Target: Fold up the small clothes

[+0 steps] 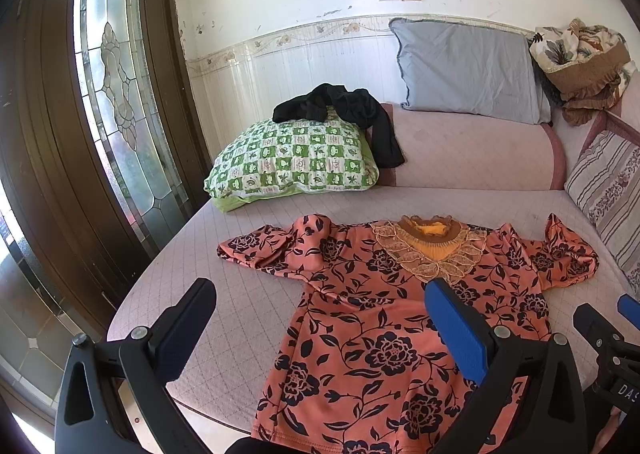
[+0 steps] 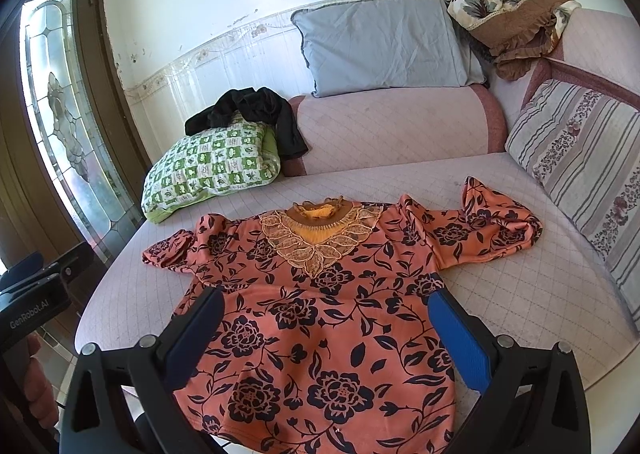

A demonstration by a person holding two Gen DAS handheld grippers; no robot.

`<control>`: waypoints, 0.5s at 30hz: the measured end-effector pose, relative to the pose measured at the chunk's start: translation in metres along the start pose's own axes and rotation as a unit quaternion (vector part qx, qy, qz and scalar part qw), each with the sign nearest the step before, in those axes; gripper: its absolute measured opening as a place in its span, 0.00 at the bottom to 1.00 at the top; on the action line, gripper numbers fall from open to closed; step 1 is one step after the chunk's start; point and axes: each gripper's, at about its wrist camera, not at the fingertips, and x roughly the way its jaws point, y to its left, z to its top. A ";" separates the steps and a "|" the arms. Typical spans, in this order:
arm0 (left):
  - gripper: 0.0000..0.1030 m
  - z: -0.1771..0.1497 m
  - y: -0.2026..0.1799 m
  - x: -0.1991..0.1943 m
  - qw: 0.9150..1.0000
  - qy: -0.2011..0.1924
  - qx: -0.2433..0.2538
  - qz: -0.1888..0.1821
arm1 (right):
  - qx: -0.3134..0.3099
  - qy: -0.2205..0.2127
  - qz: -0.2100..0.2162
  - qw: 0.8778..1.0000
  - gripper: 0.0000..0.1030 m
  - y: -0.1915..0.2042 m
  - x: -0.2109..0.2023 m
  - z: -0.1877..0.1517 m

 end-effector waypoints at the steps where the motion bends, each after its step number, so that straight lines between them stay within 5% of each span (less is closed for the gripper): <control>1: 1.00 0.000 0.000 0.000 1.000 0.000 0.000 0.000 | 0.000 0.000 -0.001 1.000 1.00 0.000 0.001 -0.002; 15: 1.00 -0.005 0.000 0.002 1.000 0.003 0.002 0.000 | 0.002 0.003 0.000 1.000 1.00 0.000 0.004 -0.004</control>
